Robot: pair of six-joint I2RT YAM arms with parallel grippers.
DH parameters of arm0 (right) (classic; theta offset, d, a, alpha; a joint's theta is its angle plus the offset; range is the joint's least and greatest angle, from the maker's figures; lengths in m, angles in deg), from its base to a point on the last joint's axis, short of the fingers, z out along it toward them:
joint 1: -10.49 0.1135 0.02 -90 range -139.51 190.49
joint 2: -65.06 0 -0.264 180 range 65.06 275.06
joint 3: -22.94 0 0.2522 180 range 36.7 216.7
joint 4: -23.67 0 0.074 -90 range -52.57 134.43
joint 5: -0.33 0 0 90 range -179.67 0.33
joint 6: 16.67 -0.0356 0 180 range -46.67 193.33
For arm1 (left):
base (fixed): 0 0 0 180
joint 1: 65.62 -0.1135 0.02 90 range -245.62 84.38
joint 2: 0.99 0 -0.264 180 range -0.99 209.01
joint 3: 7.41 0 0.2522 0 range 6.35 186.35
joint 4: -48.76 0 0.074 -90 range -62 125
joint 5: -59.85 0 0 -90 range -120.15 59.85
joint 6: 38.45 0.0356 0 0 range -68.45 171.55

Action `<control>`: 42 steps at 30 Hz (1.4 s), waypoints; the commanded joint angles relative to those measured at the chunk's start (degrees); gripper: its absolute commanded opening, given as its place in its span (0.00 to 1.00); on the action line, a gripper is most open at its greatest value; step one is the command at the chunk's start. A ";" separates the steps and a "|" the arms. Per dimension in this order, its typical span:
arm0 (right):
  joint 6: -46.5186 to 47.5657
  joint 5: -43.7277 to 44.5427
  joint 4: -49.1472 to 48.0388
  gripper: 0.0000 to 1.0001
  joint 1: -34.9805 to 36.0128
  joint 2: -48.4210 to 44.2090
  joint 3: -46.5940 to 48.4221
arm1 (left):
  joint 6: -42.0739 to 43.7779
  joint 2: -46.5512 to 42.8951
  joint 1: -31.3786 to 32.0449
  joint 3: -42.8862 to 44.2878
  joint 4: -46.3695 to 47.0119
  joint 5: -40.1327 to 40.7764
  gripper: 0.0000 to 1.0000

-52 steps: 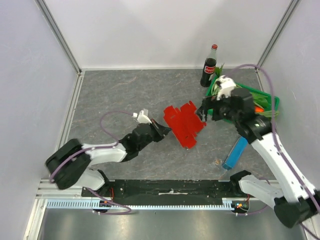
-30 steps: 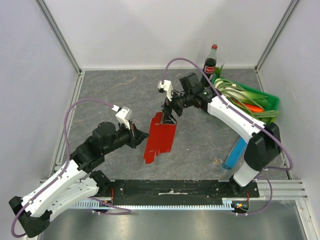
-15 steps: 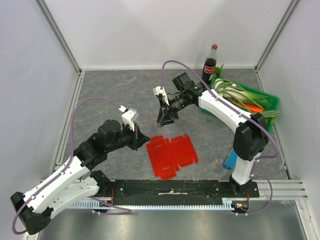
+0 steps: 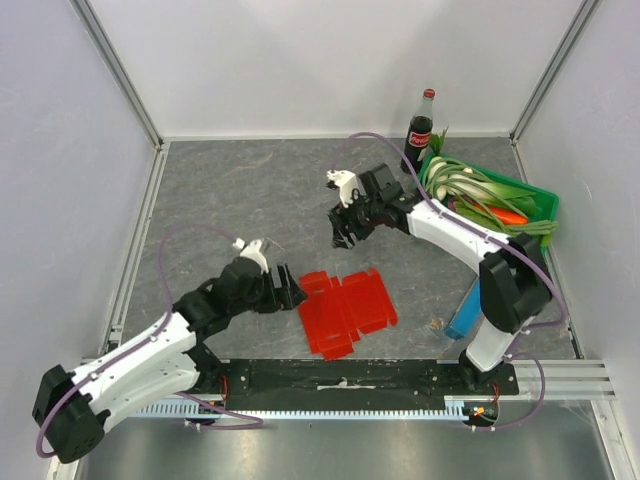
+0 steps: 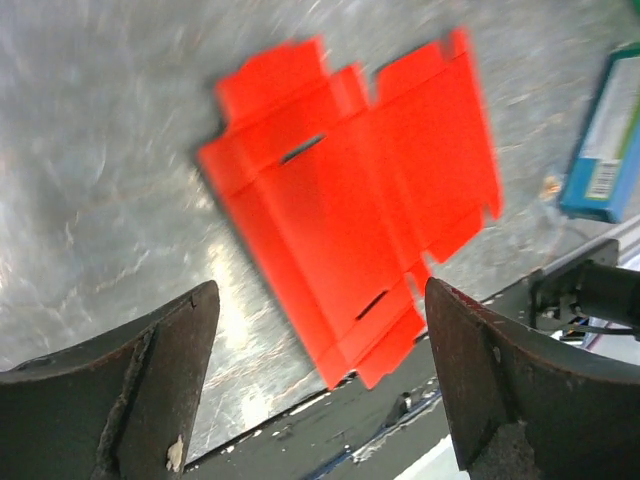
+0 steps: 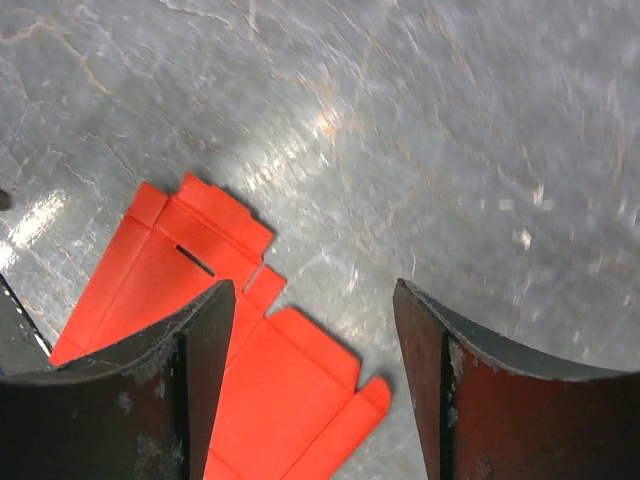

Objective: Fold the paper box

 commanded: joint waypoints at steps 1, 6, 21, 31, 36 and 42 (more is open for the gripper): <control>-12.30 4.92 -12.62 0.73 -1.48 -8.90 -8.81 | -16.54 -2.22 -0.16 -14.58 14.37 -2.70 0.86; -12.92 5.09 -14.39 0.73 -1.74 -12.94 -15.06 | -23.06 -9.51 0.02 -28.32 29.57 -1.05 0.79; -14.77 8.17 -19.31 0.75 -1.92 -26.31 -21.49 | -31.67 13.30 1.07 -32.22 42.60 1.77 0.51; -15.12 10.45 -20.02 0.77 -1.92 -29.30 -24.12 | -32.92 27.63 2.74 -32.74 58.23 0.89 0.42; -14.16 4.22 -20.11 0.78 -1.83 -25.53 -23.69 | -26.34 34.50 2.31 -31.86 71.69 2.47 0.07; -2.04 -10.00 -7.47 0.82 -1.92 -14.81 -15.97 | -5.13 20.91 1.86 -19.08 52.66 -3.13 0.02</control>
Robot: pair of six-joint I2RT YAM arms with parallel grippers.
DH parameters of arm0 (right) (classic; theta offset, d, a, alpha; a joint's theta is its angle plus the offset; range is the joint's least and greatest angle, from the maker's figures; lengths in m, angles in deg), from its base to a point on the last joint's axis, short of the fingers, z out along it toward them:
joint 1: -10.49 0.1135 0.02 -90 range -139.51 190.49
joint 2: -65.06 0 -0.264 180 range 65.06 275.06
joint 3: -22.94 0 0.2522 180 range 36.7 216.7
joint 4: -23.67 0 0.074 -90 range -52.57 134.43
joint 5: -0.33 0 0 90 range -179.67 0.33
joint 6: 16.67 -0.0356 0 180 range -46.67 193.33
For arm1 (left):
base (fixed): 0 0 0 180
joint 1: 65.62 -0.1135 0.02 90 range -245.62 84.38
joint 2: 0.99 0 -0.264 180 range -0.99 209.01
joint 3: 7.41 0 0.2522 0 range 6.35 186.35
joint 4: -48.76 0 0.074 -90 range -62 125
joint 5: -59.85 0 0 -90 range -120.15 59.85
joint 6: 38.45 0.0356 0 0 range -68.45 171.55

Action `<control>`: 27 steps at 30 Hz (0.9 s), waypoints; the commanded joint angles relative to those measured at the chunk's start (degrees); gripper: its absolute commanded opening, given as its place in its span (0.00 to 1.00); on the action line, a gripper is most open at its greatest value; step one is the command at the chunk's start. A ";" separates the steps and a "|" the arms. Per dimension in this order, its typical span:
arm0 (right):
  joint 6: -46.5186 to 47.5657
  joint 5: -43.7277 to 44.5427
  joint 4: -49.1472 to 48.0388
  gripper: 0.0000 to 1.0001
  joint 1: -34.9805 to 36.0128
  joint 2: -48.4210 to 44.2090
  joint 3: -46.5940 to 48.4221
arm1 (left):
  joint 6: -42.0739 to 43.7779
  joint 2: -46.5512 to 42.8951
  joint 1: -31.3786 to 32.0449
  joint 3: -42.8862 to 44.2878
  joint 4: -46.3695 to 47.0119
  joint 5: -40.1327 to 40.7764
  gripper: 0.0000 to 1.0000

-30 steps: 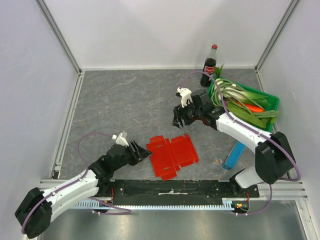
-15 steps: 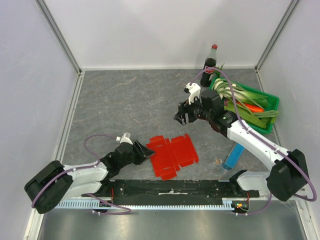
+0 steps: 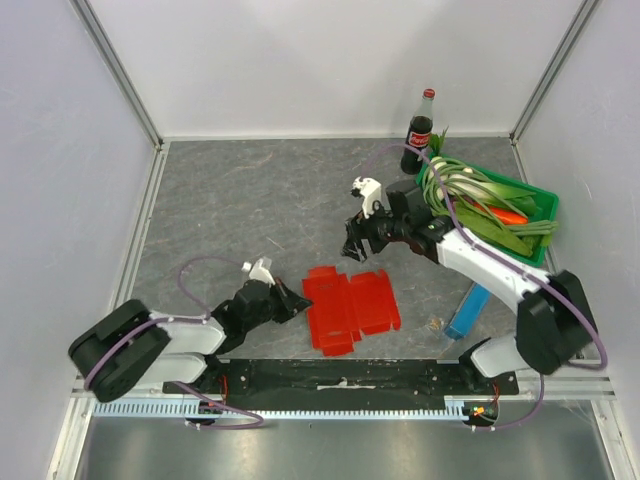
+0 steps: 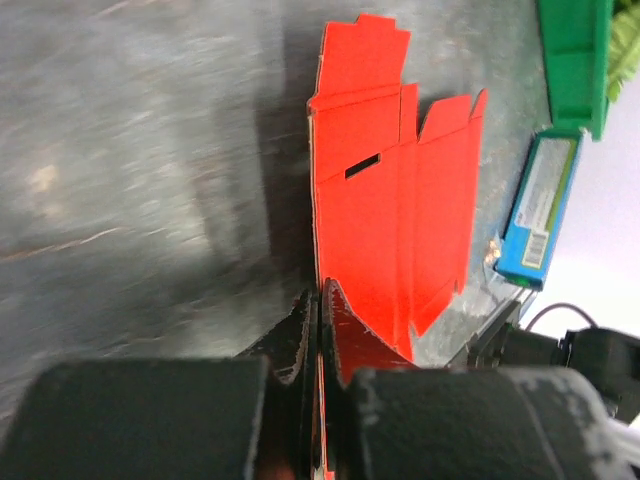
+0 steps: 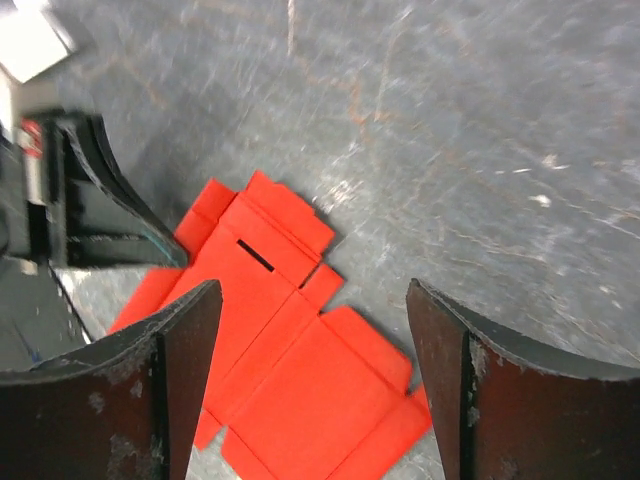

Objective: Fold the paper box

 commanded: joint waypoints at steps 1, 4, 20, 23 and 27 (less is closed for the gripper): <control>11.86 -13.62 9.88 0.82 -0.15 8.54 8.91 | 24.33 -11.65 -0.28 11.03 -15.59 -4.39 0.02; 13.38 -19.79 9.19 0.85 -0.15 9.61 11.74 | 37.79 -12.56 -1.24 20.27 -30.19 -11.24 0.02; 36.32 -44.04 28.16 0.76 -2.79 15.85 22.21 | 55.21 -18.09 -4.85 40.50 -54.74 -22.51 0.02; 37.65 -44.40 29.40 0.66 -2.79 16.55 22.21 | 57.94 -17.57 -5.02 42.95 -56.58 -24.09 0.02; 39.49 -49.58 30.63 0.44 -2.79 17.35 22.65 | 61.80 -16.43 -5.37 46.56 -59.31 -24.98 0.02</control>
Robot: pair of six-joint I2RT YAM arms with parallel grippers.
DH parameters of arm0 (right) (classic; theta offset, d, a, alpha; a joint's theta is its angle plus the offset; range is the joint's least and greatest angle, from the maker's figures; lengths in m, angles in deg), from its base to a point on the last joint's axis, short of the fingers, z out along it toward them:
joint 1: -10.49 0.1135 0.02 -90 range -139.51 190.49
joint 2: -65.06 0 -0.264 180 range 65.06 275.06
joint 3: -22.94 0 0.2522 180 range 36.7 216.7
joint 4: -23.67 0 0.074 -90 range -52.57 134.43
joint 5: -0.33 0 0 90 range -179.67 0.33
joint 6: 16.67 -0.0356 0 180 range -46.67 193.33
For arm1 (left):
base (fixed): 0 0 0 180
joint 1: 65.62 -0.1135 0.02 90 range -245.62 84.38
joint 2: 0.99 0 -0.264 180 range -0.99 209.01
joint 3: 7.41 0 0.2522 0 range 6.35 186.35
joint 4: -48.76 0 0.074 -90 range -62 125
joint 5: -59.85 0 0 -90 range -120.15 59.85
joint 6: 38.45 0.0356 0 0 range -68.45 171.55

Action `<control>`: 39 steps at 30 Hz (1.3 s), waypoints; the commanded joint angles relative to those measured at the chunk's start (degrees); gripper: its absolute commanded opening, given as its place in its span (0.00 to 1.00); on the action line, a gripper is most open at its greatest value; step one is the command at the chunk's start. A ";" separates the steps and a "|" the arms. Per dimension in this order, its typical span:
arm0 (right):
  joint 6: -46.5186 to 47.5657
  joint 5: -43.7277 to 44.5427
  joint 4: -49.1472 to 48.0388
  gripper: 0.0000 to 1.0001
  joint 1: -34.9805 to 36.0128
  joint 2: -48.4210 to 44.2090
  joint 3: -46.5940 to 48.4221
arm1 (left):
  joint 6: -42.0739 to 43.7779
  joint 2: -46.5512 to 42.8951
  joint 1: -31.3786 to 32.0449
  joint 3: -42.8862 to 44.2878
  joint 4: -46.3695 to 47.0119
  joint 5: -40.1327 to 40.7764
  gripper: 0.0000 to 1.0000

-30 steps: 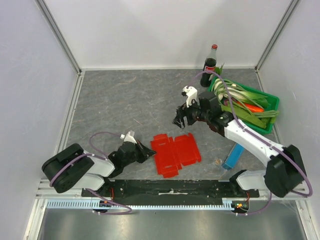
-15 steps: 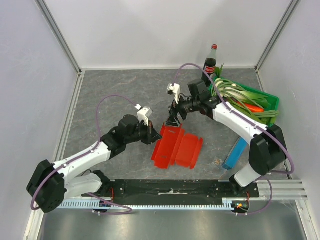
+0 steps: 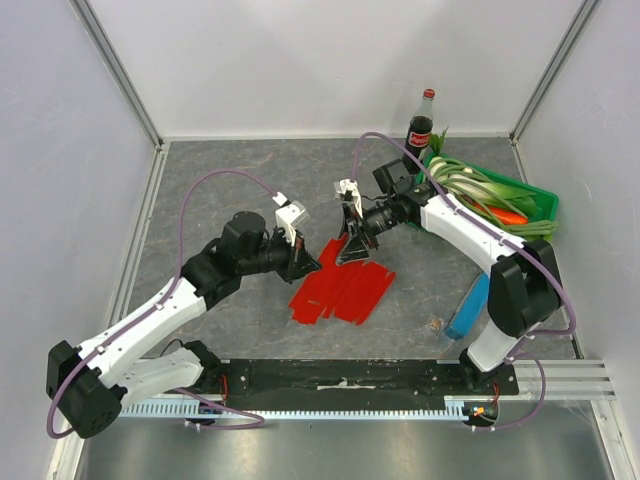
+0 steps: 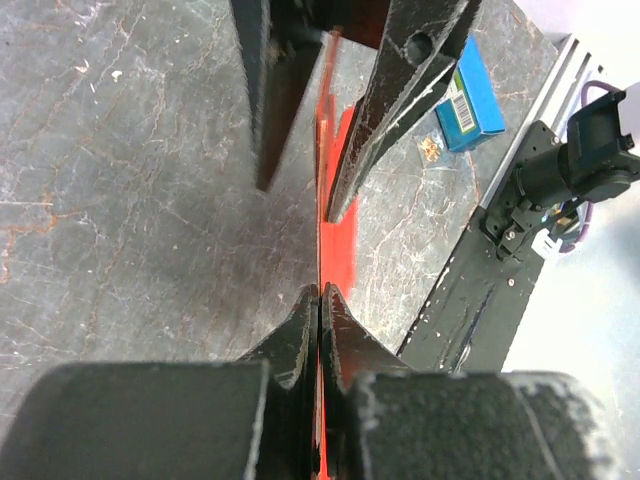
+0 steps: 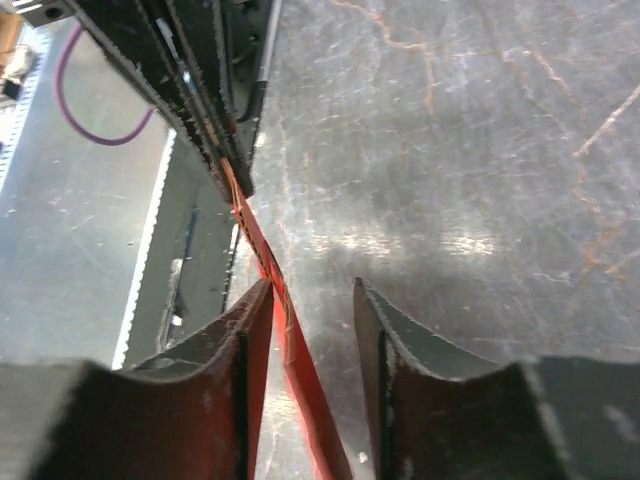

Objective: Fold the paper box

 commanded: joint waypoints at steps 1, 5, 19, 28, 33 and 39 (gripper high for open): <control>4.19 -7.98 3.12 0.40 -0.10 0.48 1.67 | 7.58 0.97 -0.63 5.43 -4.45 -1.70 0.02; 2.88 -10.17 2.33 0.00 -0.89 -0.40 2.80 | 1.63 0.19 -3.87 9.83 -5.17 7.88 0.33; -63.61 14.70 -57.69 0.00 -8.61 -18.49 -18.26 | -25.10 -27.84 -11.35 -16.87 13.01 19.33 0.92; -88.09 11.89 -81.45 0.00 -9.94 -24.05 -27.43 | -32.13 -21.00 -14.52 -25.84 41.30 7.28 0.96; -88.27 9.25 -80.73 0.00 -9.94 -25.36 -27.69 | -37.05 -16.36 -17.33 -26.29 56.25 -3.61 0.84; -87.04 8.11 -79.50 0.00 -9.94 -28.70 -30.15 | -43.74 -12.39 -20.14 -25.59 67.96 -8.62 0.47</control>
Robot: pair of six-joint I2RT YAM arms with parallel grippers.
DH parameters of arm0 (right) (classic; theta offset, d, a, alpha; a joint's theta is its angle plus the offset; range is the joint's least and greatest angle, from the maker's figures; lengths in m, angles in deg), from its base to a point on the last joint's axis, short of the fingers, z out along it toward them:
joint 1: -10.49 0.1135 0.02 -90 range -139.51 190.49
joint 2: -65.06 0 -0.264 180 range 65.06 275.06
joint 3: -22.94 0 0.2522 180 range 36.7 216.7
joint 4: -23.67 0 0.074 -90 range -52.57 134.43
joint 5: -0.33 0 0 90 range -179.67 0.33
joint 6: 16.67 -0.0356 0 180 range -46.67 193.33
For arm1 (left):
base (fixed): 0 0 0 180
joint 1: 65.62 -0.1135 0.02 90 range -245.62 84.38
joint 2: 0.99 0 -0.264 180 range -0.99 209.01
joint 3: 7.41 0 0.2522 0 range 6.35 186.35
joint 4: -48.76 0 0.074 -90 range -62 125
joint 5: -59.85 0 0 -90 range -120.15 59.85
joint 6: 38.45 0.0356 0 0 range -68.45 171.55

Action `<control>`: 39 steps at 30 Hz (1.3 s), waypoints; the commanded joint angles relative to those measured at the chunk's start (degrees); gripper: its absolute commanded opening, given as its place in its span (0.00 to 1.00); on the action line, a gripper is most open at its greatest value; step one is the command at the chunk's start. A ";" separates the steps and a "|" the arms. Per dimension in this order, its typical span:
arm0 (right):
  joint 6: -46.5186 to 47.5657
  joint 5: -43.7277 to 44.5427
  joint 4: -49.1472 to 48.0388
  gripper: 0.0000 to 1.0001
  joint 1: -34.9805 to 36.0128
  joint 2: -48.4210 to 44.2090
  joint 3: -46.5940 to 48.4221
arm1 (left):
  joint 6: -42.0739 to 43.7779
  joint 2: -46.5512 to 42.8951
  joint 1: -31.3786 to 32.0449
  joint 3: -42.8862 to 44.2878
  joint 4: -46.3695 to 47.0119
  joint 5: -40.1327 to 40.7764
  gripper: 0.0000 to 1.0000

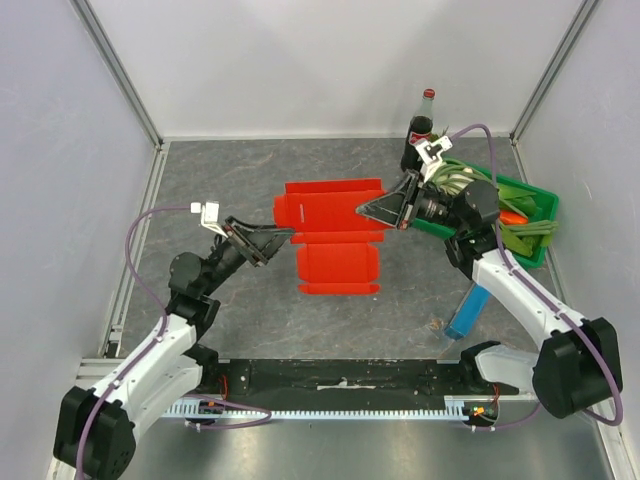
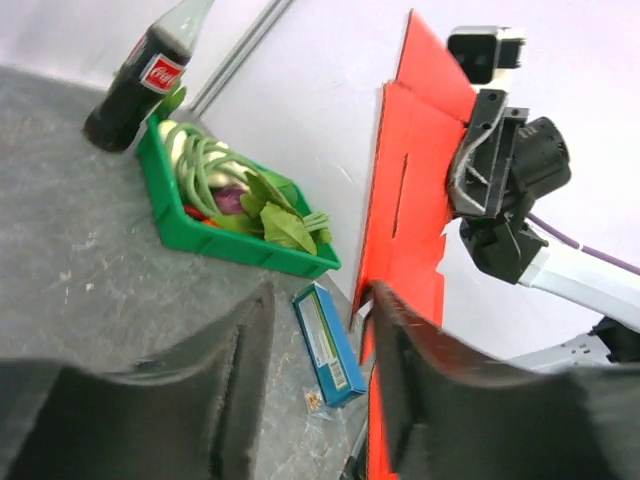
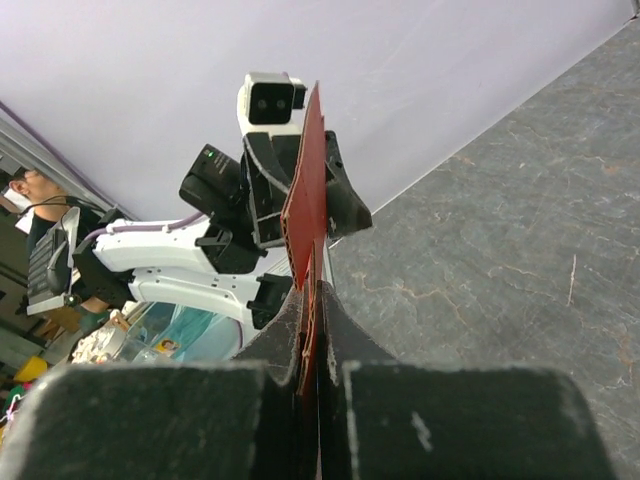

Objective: Fold the paper box

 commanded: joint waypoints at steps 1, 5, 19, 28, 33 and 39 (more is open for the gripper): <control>-0.44 -2.41 -1.98 0.00 -0.08 -2.63 -1.76 | -6.63 2.45 -2.05 1.84 13.84 -7.17 0.40; 0.35 -2.58 -0.83 0.00 0.09 -3.60 -2.55 | -4.70 4.13 -2.22 5.45 10.78 -10.77 0.02; 63.87 2.60 75.51 0.82 3.24 7.47 34.97 | 19.73 1.58 -2.75 23.11 -30.95 -23.86 0.02; 72.16 -2.76 81.26 0.59 10.46 11.17 39.02 | 24.04 2.20 -2.75 25.32 -35.81 -28.35 0.02; 67.15 -9.76 73.01 0.04 10.64 9.59 35.68 | 25.09 3.95 -2.75 27.06 -41.57 -29.59 0.02; 65.47 -7.58 70.27 0.00 10.64 6.34 31.73 | 23.52 2.71 -3.10 39.10 -49.69 -23.43 0.65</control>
